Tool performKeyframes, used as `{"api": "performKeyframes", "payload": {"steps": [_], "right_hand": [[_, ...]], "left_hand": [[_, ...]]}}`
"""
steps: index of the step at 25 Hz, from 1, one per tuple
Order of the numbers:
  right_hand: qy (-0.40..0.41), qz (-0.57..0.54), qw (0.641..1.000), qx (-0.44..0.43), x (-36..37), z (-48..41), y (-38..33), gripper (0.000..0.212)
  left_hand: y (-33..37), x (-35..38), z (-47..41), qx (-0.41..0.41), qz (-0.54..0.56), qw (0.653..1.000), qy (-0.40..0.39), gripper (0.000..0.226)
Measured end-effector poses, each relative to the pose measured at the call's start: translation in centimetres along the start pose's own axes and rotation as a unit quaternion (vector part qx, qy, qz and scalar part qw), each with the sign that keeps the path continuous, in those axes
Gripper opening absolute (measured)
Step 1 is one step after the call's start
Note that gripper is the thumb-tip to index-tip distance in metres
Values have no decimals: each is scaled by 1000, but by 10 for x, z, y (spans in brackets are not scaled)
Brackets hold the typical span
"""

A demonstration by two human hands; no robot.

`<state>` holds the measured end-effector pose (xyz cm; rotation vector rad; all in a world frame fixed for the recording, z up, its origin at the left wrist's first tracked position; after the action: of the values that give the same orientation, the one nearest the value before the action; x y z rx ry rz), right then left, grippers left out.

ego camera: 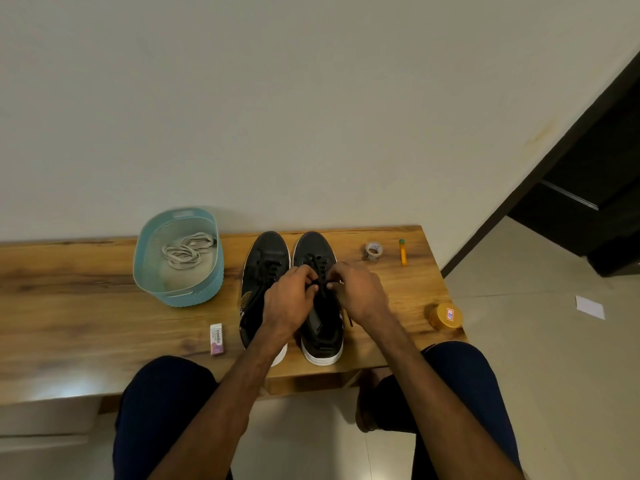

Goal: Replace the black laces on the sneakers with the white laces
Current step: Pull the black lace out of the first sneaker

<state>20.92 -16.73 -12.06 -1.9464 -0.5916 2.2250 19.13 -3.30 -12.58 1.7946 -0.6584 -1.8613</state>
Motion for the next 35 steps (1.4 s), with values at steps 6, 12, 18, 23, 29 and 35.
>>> {"api": "performKeyframes", "payload": {"steps": [6,12,18,23,29,35], "right_hand": [[201,-148,964,95,-59,8,41,5],[77,-20,991,108,-30,6,28,26],[4,-187,978,89,7,2,9,17],[-32,-452,872,184,8,11,7,19],[31,-707,639,300,-24,17,52,30],[-16,74,976,205,-35,17,60,57]], "left_hand": [[2,2,1,7,-6,1000,-7,23],[2,1,-1,-3,15,1000,3,18],[-3,6,-4,-18,66,998,-12,22],[-3,5,-7,-26,87,996,-3,25],[-3,11,-10,-36,106,993,-26,25],[-14,22,-16,-66,199,977,-39,12]]}}
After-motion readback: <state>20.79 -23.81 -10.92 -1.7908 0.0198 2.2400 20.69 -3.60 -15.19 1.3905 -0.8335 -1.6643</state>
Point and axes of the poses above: each hand's wrist, its own z-axis away from the middle knuckle, its own x-axis out of the palm, y = z × x, the point moved 9 cm from there along -z, towards the middle knuckle, and after that the axes turned 5 degrees about z, right-handed, at the moved point
